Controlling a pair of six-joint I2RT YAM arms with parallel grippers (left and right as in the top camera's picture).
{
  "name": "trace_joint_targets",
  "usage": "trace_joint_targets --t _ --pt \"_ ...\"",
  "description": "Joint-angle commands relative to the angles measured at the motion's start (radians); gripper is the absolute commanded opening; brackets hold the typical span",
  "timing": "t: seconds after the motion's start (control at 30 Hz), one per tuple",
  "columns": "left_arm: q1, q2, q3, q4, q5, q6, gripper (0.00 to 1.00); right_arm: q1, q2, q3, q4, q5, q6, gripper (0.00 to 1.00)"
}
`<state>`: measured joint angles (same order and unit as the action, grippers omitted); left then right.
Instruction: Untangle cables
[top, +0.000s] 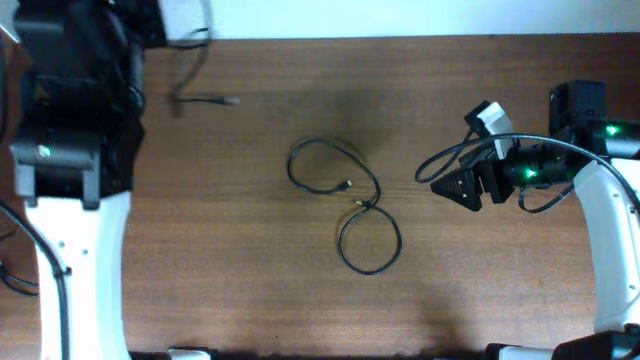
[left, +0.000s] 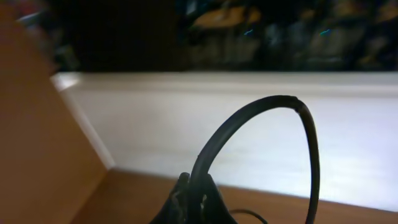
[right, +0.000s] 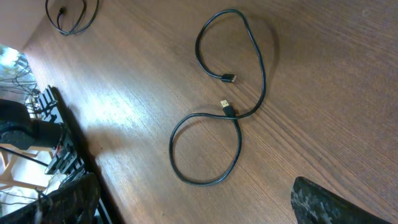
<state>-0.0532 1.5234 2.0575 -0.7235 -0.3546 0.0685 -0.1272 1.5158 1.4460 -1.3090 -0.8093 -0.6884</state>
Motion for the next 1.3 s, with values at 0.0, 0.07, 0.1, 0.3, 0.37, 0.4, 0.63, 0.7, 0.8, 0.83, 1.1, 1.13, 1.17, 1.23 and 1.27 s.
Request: trace_joint_targets --t 0.0,0.07,0.1,0.3,0.37,0.4,0.63,0.7,0.8,0.83,1.1,1.13,1.17,1.23,1.27 --pt "0.127 0.063 0.019 -0.022 -0.038 0.016 0.0 0.003 0.003 0.012 -0.006 0.001 -0.01 0.97" --pt "0.182 0.091 0.019 -0.029 -0.038 0.016 0.0 0.003 0.003 0.012 -0.011 0.002 -0.011 0.97" --pt "0.215 0.109 0.019 -0.031 -0.037 0.016 0.0 0.003 0.003 0.012 -0.013 0.002 -0.01 0.97" --pt "0.36 0.212 0.019 -0.031 -0.025 0.014 0.0 0.003 0.003 0.012 -0.016 0.002 -0.01 0.97" --pt "0.402 0.257 0.019 -0.037 -0.024 0.006 0.0 0.003 0.003 0.012 -0.021 0.002 -0.011 0.97" --pt "0.418 0.278 0.019 -0.038 -0.023 0.003 0.0 0.003 0.003 0.012 -0.023 0.002 -0.011 0.97" --pt "0.5 0.438 0.019 -0.081 0.122 0.0 0.0 0.003 0.003 0.012 -0.032 0.01 -0.011 0.97" --pt "0.502 0.48 0.019 -0.109 0.123 0.0 0.0 0.003 0.003 0.012 -0.035 0.01 -0.011 0.97" --pt "0.501 0.548 0.019 -0.153 0.127 0.0 0.0 0.003 0.003 0.012 -0.04 0.01 -0.011 0.97" --pt "0.501 0.571 0.019 -0.168 0.139 0.0 0.0 0.003 0.003 0.012 -0.042 0.01 -0.011 0.97" --pt "0.502 0.667 0.019 -0.293 0.262 -0.012 0.87 0.003 0.003 0.012 -0.047 0.029 -0.01 0.97" --pt "0.501 0.668 0.019 -0.304 0.262 -0.012 1.0 0.003 0.003 0.012 -0.047 0.029 -0.01 0.97" --pt "0.501 0.668 0.019 -0.313 0.262 -0.016 0.99 0.003 0.003 0.012 -0.047 0.029 -0.01 0.97" --pt "0.502 0.668 0.019 -0.328 0.265 -0.016 0.99 0.003 0.003 0.012 -0.048 0.029 -0.01 0.97" --pt "0.502 0.668 0.019 -0.343 0.265 -0.016 0.99 0.003 0.003 0.012 -0.049 0.029 -0.01 0.97"
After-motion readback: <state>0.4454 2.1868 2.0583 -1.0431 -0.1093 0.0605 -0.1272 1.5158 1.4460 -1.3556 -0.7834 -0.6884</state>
